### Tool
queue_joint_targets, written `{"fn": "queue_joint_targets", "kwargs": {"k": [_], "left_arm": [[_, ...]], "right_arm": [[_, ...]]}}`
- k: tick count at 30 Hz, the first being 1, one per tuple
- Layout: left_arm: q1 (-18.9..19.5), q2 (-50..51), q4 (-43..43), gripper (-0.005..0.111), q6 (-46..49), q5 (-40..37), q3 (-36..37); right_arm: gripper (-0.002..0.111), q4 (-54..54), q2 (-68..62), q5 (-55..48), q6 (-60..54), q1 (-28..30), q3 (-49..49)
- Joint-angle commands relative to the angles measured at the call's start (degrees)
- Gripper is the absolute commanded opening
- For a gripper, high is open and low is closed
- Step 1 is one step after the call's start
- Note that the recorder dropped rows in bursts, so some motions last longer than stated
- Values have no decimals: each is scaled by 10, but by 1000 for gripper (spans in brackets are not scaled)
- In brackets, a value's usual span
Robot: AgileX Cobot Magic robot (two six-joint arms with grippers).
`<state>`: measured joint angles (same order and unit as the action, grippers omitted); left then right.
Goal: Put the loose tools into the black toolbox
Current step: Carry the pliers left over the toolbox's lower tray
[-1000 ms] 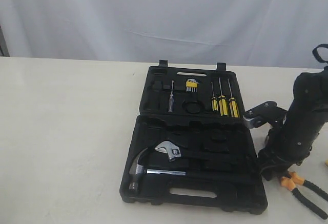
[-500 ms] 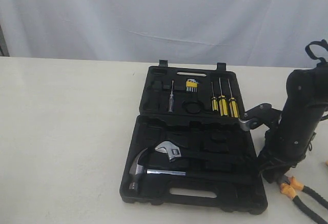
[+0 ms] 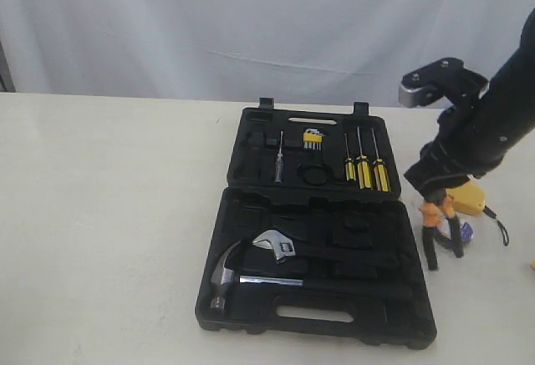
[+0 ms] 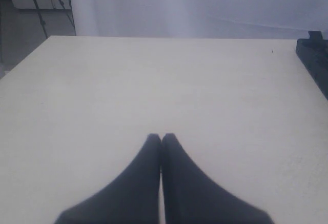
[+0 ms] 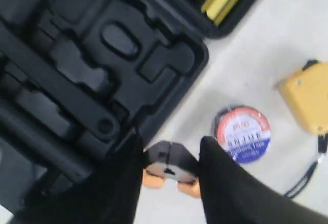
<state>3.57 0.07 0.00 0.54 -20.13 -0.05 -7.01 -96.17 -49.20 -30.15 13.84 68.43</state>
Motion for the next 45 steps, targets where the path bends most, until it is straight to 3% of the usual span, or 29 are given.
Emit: {"fn": "queue_joint_targets", "kwargs": {"k": [1,9,17,23,31,45], "left_arm": [[-3,-1,0,0,-1,5,1],[-3,-1,0,0,-1,5,1],[-3,-1,0,0,-1,5,1],[-3,-1,0,0,-1,5,1],[-3,-1,0,0,-1,5,1],[-3,-1,0,0,-1,5,1]], "right_arm": [[-1,-78,6,11,-69,-19,39],[-1,-78,5,30,-112,-75,81],[-1,-19,-7,20,-127,-71,81],[-1,-16,-89,29,-178,-71,81],[-1,-126,-139,-8,-289,-73,81],[-1,-147,-147,7,-297,-74,131]]}}
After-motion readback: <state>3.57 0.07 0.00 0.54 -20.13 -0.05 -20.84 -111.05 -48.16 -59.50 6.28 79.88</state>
